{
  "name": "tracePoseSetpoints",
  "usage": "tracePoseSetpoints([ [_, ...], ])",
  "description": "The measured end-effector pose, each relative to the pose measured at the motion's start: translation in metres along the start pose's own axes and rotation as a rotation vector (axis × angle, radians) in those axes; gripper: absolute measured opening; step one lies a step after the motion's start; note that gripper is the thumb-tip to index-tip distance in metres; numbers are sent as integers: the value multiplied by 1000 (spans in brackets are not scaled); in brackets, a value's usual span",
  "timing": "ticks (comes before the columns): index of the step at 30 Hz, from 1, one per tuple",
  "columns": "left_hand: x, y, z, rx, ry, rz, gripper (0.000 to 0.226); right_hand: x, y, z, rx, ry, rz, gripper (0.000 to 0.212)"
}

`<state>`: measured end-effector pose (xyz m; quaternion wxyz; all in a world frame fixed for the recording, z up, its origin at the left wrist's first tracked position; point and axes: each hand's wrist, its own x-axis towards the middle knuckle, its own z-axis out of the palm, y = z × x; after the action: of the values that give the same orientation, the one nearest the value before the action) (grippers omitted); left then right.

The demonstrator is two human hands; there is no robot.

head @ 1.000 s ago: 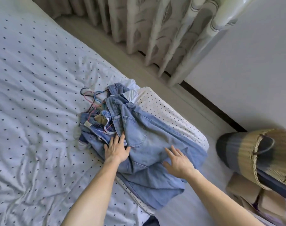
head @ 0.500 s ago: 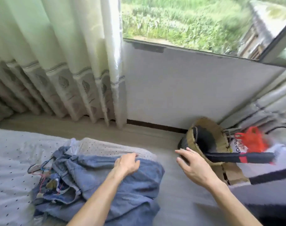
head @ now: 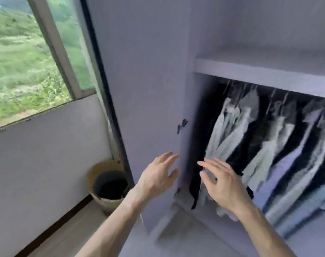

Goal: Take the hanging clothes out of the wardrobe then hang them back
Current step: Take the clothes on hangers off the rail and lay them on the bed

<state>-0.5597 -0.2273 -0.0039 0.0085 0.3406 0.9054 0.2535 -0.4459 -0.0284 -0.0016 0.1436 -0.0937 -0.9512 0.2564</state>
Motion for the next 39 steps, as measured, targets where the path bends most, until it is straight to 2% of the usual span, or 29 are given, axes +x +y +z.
tracePoseSetpoints([
  [4, 87, 81, 31, 53, 14, 290, 59, -2, 69, -55, -49, 131, 187, 37],
  [7, 150, 126, 45, 120, 43, 434, 66, -1, 113, -80, -84, 187, 326, 39],
  [11, 237, 175, 48, 206, 135, 553, 76, 16, 170, -104, -77, 288, 522, 41],
  [14, 303, 194, 45, 286, 249, 596, 77, 41, 210, -117, -89, 291, 678, 51],
  [17, 355, 200, 45, 344, 292, 575, 78, 71, 241, -126, -107, 264, 782, 56],
  [27, 411, 210, 74, 239, 576, 659, 73, 164, 299, -137, -488, 153, 944, 43],
  [33, 421, 204, 80, 264, 625, 693, 74, 202, 310, -130, -323, 297, 1015, 50],
  [37, 423, 204, 81, 284, 633, 700, 74, 199, 307, -132, -135, 587, 921, 37],
  [39, 423, 205, 81, 285, 637, 701, 75, 189, 303, -137, -82, 655, 873, 34],
])
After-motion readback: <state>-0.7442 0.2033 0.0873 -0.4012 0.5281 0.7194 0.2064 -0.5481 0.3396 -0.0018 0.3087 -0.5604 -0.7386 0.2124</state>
